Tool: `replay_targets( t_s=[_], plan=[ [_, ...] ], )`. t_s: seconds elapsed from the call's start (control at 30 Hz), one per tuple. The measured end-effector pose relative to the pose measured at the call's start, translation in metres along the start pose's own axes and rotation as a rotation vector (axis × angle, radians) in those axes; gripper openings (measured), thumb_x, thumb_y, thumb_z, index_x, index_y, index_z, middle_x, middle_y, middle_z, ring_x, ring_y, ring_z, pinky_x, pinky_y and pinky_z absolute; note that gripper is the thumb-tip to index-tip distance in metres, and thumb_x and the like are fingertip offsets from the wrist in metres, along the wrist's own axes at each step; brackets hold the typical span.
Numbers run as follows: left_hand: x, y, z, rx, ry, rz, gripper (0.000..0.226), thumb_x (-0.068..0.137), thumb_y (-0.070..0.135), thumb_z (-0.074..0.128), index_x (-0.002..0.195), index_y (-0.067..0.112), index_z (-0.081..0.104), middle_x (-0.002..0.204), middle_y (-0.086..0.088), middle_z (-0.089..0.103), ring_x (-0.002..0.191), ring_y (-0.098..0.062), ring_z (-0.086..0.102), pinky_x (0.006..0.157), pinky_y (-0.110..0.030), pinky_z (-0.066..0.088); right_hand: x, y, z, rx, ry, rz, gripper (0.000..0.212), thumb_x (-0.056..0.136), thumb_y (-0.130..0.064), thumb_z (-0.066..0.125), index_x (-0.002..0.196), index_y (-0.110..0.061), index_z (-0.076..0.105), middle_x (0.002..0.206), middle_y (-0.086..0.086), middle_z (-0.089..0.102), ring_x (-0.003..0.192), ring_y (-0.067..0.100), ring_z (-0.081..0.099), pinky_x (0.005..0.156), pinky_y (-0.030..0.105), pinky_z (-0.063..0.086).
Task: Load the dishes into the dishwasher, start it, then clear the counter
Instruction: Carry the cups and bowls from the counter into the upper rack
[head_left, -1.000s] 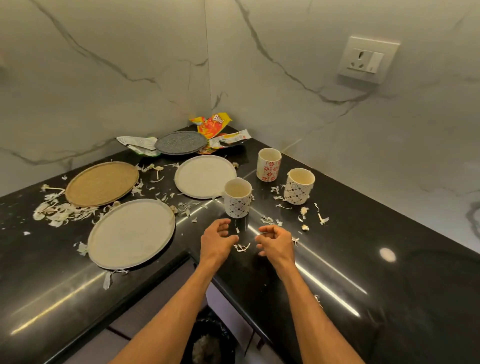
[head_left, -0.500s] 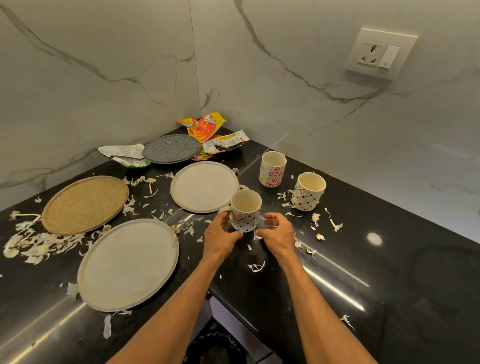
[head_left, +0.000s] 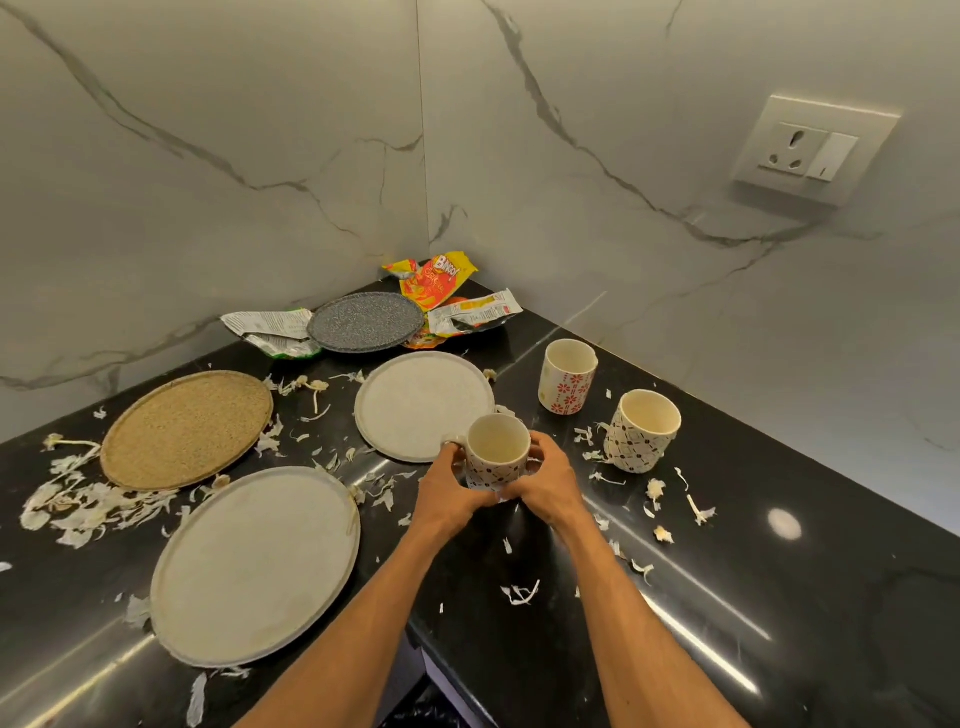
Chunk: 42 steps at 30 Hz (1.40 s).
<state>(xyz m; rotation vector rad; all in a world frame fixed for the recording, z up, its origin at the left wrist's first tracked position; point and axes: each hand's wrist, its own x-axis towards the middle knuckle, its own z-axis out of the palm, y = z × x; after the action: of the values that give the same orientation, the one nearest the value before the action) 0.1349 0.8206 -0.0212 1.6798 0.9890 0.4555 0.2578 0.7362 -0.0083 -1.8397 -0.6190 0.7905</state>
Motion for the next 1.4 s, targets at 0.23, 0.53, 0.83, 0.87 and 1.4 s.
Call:
replay_targets(
  t_s=[0.23, 0.53, 0.83, 0.87, 1.4],
  plan=[
    [0.011, -0.001, 0.002, -0.005, -0.020, -0.001, 0.087, 0.062, 0.021, 0.088, 0.136, 0.024, 0.041, 0.131, 0.001, 0.055, 0.122, -0.018, 0.051, 0.097, -0.032, 0.042, 0.014, 0.003, -0.001, -0.029, -0.050, -0.044, 0.090, 0.057, 0.009, 0.082, 0.136, -0.017, 0.050, 0.129, 0.004, 0.060, 0.120, 0.020, 0.055, 0.093, 0.029, 0.048],
    [0.006, 0.006, 0.008, -0.032, 0.041, 0.062, 0.075, 0.062, 0.026, 0.089, 0.126, 0.024, 0.049, 0.122, 0.005, 0.059, 0.115, -0.014, 0.054, 0.092, -0.027, 0.043, 0.001, 0.007, -0.006, -0.014, 0.008, -0.149, 0.087, 0.057, 0.007, 0.083, 0.135, -0.017, 0.053, 0.125, 0.002, 0.063, 0.116, 0.017, 0.056, 0.090, 0.025, 0.045],
    [-0.019, 0.017, 0.023, -0.085, 0.007, 0.131, 0.080, 0.060, 0.030, 0.090, 0.124, 0.037, 0.042, 0.122, 0.013, 0.055, 0.115, -0.009, 0.050, 0.097, -0.034, 0.043, -0.031, 0.011, -0.026, 0.018, 0.040, -0.194, 0.080, 0.062, 0.001, 0.084, 0.130, -0.026, 0.051, 0.123, -0.002, 0.061, 0.114, 0.014, 0.055, 0.089, 0.022, 0.045],
    [-0.024, 0.016, 0.024, -0.087, -0.010, 0.144, 0.080, 0.060, 0.030, 0.090, 0.122, 0.038, 0.042, 0.120, 0.015, 0.055, 0.115, -0.008, 0.051, 0.097, -0.033, 0.044, -0.037, 0.013, -0.028, 0.017, 0.056, -0.190, 0.080, 0.062, -0.001, 0.085, 0.131, -0.024, 0.051, 0.123, -0.003, 0.061, 0.114, 0.013, 0.054, 0.087, 0.020, 0.043],
    [-0.141, 0.008, 0.040, -0.292, -0.451, 0.242, 0.071, 0.054, 0.036, 0.091, 0.114, 0.040, 0.053, 0.113, 0.009, 0.064, 0.110, -0.012, 0.060, 0.093, -0.043, 0.053, -0.203, 0.053, -0.040, 0.043, 0.351, -0.122, 0.082, 0.066, -0.005, 0.084, 0.135, -0.028, 0.045, 0.127, -0.002, 0.057, 0.116, 0.015, 0.054, 0.087, 0.022, 0.048]
  ],
)
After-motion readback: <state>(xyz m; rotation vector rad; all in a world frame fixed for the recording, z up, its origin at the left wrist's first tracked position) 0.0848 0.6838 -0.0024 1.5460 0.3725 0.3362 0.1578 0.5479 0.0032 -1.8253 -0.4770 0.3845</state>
